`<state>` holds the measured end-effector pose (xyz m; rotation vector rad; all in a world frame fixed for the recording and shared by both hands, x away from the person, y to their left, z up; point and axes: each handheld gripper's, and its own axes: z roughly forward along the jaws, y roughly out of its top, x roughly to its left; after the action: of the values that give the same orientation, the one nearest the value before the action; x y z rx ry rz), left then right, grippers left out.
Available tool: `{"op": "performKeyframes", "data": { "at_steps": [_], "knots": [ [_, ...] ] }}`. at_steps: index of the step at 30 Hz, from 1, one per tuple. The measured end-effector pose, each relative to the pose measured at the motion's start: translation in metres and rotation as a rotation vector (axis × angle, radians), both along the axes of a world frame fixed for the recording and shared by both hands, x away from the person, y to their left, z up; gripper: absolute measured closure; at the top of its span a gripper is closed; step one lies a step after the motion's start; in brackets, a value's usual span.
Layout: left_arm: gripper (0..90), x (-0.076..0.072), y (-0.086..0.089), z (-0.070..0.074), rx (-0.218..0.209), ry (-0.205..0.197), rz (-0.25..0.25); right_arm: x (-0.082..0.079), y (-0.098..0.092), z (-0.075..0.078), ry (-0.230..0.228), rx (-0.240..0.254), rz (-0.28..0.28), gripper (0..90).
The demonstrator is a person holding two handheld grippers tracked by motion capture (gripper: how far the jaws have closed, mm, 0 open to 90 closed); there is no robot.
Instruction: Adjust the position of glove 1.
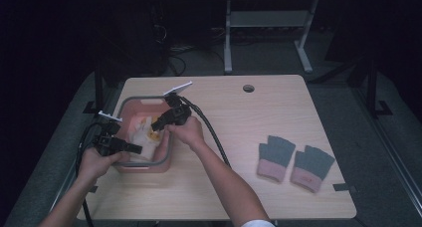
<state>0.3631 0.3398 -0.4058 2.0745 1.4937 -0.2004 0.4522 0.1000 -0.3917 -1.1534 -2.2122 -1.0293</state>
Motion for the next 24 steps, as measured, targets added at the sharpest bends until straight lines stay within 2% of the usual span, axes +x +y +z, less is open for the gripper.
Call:
{"op": "performKeyframes", "data": {
  "at_steps": [3,7,10,12,15,20,24],
  "knots": [
    [57.2,0.0,0.001,0.003,-0.006,-0.006,0.012,0.0,0.0,0.0,0.001,0.002,-0.003,65.8],
    [48.4,0.0,0.003,0.014,-0.012,-0.024,0.028,-0.002,-0.001,0.003,-0.002,0.013,0.003,65.8],
    [48.9,-0.001,0.005,0.025,-0.01,-0.062,0.053,-0.003,-0.002,0.005,-0.01,0.014,0.007,65.8],
    [53.5,0.0,0.004,0.029,0.0,-0.082,0.052,-0.003,-0.003,0.006,-0.011,0.018,0.009,65.8],
    [62.5,0.002,0.001,0.024,0.025,-0.055,0.025,-0.005,-0.005,0.008,-0.018,0.021,0.007,65.8],
    [65.0,0.004,-0.004,0.011,0.086,-0.024,0.013,-0.006,-0.012,0.01,-0.02,0.036,0.005,65.7],
    [64.9,0.005,-0.004,0.008,0.1,-0.007,0.003,-0.008,-0.018,0.011,-0.025,0.044,-0.004,65.5]
  ]
}}
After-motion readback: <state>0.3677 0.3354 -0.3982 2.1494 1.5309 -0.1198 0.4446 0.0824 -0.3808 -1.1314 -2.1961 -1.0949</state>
